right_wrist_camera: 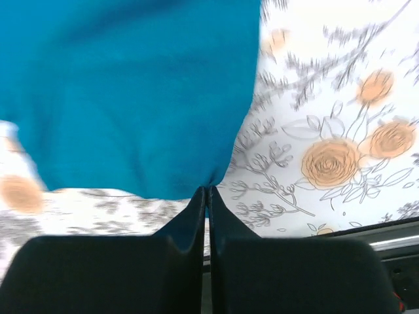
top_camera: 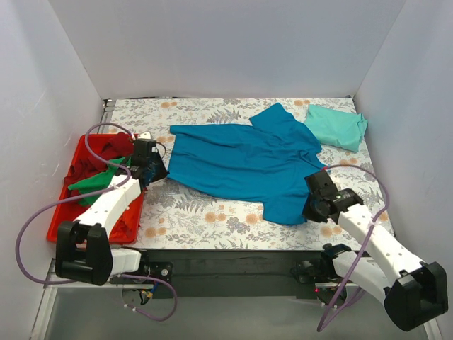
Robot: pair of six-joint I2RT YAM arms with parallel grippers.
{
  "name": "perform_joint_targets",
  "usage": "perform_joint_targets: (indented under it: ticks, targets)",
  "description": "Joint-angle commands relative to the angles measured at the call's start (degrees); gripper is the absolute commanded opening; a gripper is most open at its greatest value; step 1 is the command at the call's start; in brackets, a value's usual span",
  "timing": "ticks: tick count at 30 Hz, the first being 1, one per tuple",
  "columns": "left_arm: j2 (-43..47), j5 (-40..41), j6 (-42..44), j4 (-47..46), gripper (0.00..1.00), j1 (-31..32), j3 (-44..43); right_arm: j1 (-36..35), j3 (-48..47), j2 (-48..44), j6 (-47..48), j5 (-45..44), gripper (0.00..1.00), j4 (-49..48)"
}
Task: Fold and stack the t-shirts
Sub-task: Flatten the tshirt out, then fold the tshirt
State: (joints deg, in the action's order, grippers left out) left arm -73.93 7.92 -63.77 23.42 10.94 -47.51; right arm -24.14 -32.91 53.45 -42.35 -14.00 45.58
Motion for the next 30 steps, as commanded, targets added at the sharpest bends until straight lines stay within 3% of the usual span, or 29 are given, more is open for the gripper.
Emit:
perform_joint_targets:
  ticks: [1, 6, 13, 22, 30]
  targets:
    - [6.2, 0.9, -2.1, 2.0, 0.0, -0.1, -0.3, -0.3, -11.2, -2.6, 1.9, -6.3, 0.01, 4.2]
    - [10.8, -1.2, -6.3, 7.9, 0.0, -0.2, -1.6, -0.2, -23.2, -3.4, 4.0, -11.2, 0.01, 9.7]
    - [19.3, -0.9, -10.9, 21.5, 0.0, -0.1, -5.7, -0.2, -31.6, -7.6, 4.1, -14.2, 0.01, 15.1]
    - [31.1, -2.6, -14.6, 33.0, 0.0, -0.1, -10.9, -0.3, -37.6, -13.2, 3.4, -14.7, 0.01, 20.5]
    - [36.5, -4.8, -16.5, 36.7, 0.0, -0.1, -11.7, -0.2, -38.6, -15.0, 2.9, -12.8, 0.01, 22.2]
